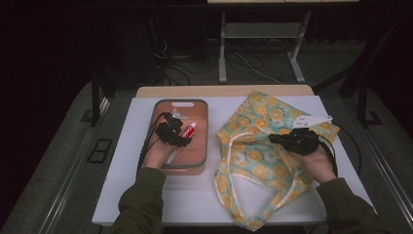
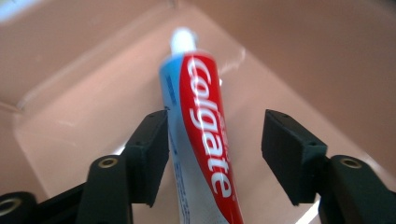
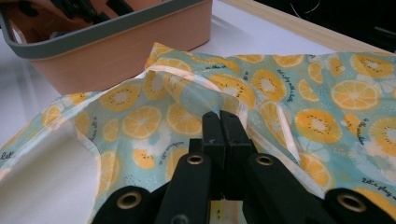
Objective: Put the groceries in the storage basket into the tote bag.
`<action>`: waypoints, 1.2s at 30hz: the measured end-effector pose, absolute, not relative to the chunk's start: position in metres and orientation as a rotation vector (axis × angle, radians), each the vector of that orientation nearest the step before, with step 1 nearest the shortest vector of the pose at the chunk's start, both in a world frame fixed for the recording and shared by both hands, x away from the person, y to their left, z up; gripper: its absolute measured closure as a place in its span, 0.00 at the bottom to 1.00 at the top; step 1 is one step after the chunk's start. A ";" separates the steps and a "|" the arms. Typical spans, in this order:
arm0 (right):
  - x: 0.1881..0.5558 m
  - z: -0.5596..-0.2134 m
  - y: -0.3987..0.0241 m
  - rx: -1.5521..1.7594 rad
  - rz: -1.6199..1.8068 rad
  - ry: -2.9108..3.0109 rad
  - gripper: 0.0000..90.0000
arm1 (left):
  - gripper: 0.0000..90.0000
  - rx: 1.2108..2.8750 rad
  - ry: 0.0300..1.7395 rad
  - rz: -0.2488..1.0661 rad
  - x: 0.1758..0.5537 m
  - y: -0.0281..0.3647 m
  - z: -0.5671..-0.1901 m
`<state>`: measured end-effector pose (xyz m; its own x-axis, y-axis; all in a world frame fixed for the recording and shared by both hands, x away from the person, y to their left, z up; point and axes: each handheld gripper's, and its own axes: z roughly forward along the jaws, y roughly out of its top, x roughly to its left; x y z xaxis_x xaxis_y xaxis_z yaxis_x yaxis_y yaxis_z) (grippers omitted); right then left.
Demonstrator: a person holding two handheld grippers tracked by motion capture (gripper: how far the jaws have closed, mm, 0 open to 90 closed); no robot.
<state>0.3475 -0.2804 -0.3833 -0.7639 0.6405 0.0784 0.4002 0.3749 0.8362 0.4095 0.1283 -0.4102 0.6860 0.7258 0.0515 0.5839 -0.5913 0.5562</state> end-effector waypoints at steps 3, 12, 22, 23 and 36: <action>0.347 -0.384 -0.280 0.919 1.331 2.383 1.00 | 0.50 2.429 1.062 0.367 0.412 0.127 -0.416; 0.346 -0.384 -0.279 0.909 1.325 2.383 1.00 | 0.64 2.411 1.171 0.300 0.417 0.129 -0.420; 0.346 -0.384 -0.278 0.901 1.319 2.383 1.00 | 0.82 2.374 1.182 0.276 0.416 0.130 -0.412; 0.346 -0.384 -0.278 0.902 1.317 2.384 1.00 | 0.82 2.371 1.179 0.265 0.417 0.131 -0.411; 0.347 -0.385 -0.279 0.910 1.318 2.382 1.00 | 0.84 2.192 1.058 0.302 0.405 0.136 -0.363</action>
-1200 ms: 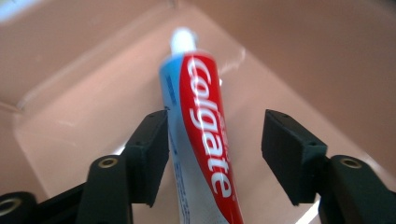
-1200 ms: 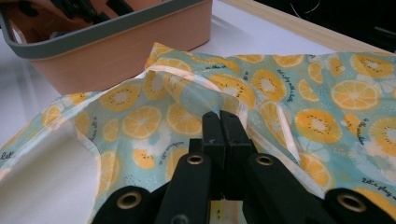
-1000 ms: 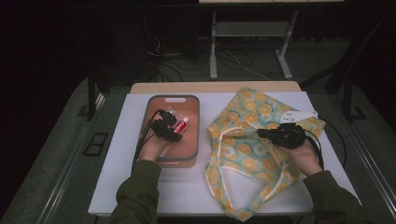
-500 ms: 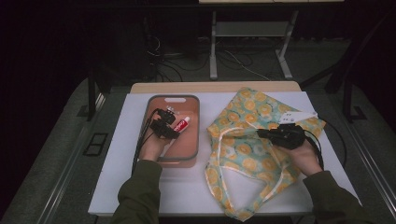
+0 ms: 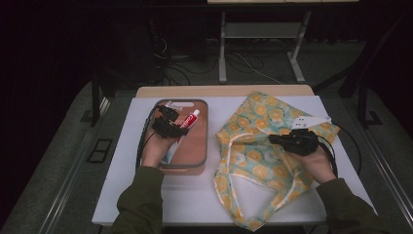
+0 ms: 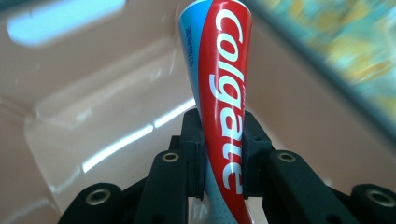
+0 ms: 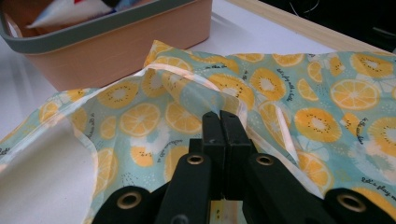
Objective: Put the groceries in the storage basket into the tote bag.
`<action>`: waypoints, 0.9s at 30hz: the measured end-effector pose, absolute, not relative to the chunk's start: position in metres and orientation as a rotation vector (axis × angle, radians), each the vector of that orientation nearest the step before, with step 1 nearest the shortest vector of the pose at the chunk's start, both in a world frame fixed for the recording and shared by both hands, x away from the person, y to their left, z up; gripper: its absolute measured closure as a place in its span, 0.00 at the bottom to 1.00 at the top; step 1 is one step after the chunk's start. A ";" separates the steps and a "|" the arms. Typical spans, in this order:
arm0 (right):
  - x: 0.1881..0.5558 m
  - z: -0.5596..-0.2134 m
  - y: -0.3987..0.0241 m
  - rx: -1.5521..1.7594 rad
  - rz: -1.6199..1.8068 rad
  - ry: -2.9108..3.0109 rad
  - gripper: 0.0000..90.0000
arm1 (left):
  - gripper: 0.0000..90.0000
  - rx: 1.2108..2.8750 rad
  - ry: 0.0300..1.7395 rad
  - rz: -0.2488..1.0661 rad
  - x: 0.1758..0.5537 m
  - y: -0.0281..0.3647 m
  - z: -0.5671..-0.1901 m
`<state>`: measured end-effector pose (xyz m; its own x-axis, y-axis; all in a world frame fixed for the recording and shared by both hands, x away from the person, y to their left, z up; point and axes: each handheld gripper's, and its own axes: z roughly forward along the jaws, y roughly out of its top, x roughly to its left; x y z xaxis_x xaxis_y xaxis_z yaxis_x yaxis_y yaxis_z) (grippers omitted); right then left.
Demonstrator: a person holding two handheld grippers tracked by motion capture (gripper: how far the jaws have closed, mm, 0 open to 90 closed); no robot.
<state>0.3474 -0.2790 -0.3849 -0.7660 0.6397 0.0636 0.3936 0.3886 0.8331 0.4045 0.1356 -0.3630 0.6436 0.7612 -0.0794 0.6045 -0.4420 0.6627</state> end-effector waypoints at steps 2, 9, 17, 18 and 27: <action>0.348 -0.385 -0.279 0.909 1.317 2.382 1.00 | 0.84 2.174 1.020 0.300 0.401 0.133 -0.353; 0.348 -0.385 -0.278 0.913 1.313 2.382 1.00 | 0.84 2.135 0.892 0.278 0.384 0.115 -0.330; 0.348 -0.385 -0.280 0.920 1.313 2.372 1.00 | 0.84 2.122 0.740 0.228 0.360 0.078 -0.315; 0.348 -0.385 -0.280 0.921 1.313 2.371 1.00 | 0.84 2.124 0.714 0.218 0.355 0.071 -0.314; 0.348 -0.382 -0.285 0.936 1.329 2.350 1.00 | 0.84 2.156 0.587 0.127 0.333 0.009 -0.324</action>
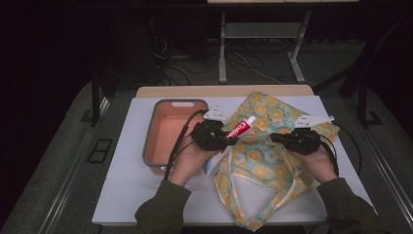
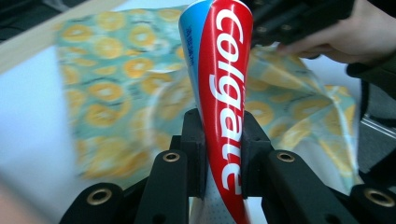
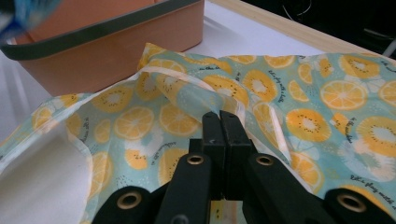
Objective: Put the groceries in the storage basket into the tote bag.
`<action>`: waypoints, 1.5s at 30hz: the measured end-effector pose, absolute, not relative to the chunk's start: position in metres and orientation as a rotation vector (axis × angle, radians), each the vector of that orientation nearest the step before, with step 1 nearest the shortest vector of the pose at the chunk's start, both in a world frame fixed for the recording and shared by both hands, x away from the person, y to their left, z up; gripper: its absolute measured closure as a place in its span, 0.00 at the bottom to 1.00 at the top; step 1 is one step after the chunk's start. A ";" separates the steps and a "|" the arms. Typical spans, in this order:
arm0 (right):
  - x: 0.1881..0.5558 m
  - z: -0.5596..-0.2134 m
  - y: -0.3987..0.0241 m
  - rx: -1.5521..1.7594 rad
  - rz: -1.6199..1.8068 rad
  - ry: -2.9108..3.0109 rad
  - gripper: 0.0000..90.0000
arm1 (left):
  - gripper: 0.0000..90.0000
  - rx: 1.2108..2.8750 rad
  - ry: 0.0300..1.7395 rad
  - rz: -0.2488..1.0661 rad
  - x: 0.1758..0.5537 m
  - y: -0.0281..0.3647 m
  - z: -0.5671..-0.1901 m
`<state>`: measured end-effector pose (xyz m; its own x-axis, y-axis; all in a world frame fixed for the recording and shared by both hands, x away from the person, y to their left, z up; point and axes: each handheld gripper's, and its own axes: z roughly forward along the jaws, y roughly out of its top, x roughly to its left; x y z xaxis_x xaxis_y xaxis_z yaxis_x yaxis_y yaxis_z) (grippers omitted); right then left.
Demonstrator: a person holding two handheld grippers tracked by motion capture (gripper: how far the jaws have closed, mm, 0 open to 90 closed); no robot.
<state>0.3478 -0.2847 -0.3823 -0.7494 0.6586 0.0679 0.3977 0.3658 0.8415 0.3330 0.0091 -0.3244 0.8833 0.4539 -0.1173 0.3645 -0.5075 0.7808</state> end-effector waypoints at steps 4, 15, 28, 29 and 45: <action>0.348 -0.380 -0.289 0.945 1.341 2.332 1.00 | 0.84 2.184 0.562 0.098 0.330 -0.015 -0.339; 0.347 -0.376 -0.298 0.957 1.359 2.285 1.00 | 0.84 2.301 0.603 0.044 0.338 -0.057 -0.401; 0.345 -0.372 -0.296 0.949 1.377 2.271 1.00 | 0.84 2.287 0.676 0.077 0.374 -0.089 -0.418; 0.345 -0.372 -0.296 0.952 1.379 2.269 1.00 | 0.84 2.280 0.683 0.087 0.377 -0.092 -0.419; 0.345 -0.372 -0.300 0.966 1.379 2.260 1.00 | 0.60 2.244 0.707 0.142 0.389 -0.092 -0.425</action>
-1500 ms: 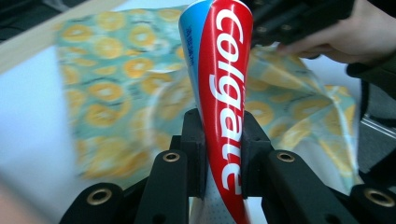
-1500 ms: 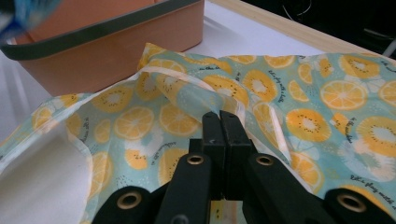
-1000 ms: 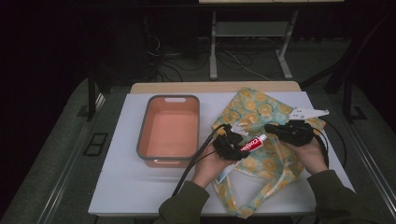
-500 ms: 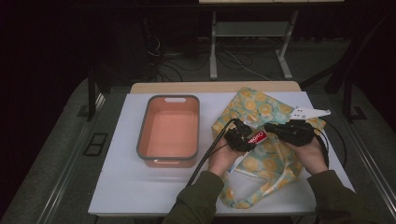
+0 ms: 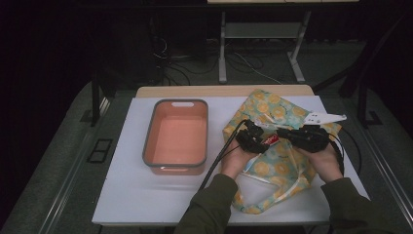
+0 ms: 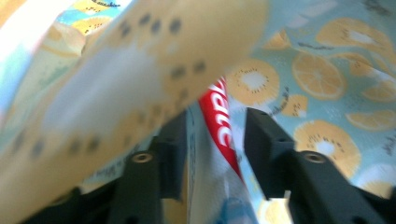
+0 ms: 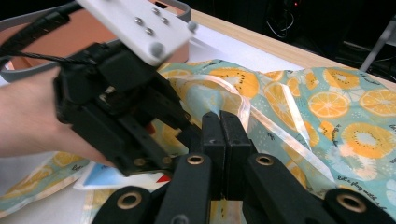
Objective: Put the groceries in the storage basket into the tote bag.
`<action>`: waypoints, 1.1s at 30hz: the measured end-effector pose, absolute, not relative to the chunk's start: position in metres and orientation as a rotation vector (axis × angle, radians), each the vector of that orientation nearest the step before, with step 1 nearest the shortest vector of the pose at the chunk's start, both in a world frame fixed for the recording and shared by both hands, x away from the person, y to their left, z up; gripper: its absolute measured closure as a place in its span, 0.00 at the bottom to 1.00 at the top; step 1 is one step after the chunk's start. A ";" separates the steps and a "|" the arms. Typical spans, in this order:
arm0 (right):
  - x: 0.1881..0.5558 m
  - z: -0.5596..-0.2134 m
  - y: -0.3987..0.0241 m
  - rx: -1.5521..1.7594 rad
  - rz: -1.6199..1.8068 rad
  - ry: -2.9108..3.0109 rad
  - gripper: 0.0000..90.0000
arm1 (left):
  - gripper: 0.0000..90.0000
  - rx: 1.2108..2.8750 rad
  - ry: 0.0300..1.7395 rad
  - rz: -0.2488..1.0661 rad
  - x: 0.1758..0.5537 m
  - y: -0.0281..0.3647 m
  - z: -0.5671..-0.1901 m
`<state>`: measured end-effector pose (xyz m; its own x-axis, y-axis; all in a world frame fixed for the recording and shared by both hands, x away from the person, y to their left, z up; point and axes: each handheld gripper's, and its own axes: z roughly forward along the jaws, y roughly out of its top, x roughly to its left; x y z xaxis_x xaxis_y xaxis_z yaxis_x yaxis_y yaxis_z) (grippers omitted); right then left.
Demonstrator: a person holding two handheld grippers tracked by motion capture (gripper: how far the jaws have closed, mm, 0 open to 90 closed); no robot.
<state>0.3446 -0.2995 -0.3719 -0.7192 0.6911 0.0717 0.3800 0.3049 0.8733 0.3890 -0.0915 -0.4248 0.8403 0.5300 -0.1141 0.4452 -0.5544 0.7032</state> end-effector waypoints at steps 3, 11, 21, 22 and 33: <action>0.345 -0.373 -0.299 0.966 1.374 2.262 1.00 | 0.52 2.244 0.703 0.156 0.380 -0.081 -0.421; 0.345 -0.375 -0.297 0.963 1.355 2.273 1.00 | 0.45 2.220 0.716 0.151 0.353 -0.050 -0.413; 0.344 -0.376 -0.295 0.959 1.347 2.283 1.00 | 0.54 2.244 0.762 0.103 0.351 -0.056 -0.442; 0.344 -0.377 -0.295 0.959 1.347 2.284 1.00 | 0.58 2.228 0.754 0.116 0.351 -0.057 -0.441; 0.344 -0.376 -0.295 0.954 1.349 2.283 1.00 | 0.76 2.157 0.764 0.139 0.375 -0.093 -0.436</action>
<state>0.3437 -0.2952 -0.3761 -0.7253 0.6859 0.0584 0.3820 0.3305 0.8631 0.3749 -0.0929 -0.4363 0.8097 0.5659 -0.1553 0.4750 -0.4765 0.7398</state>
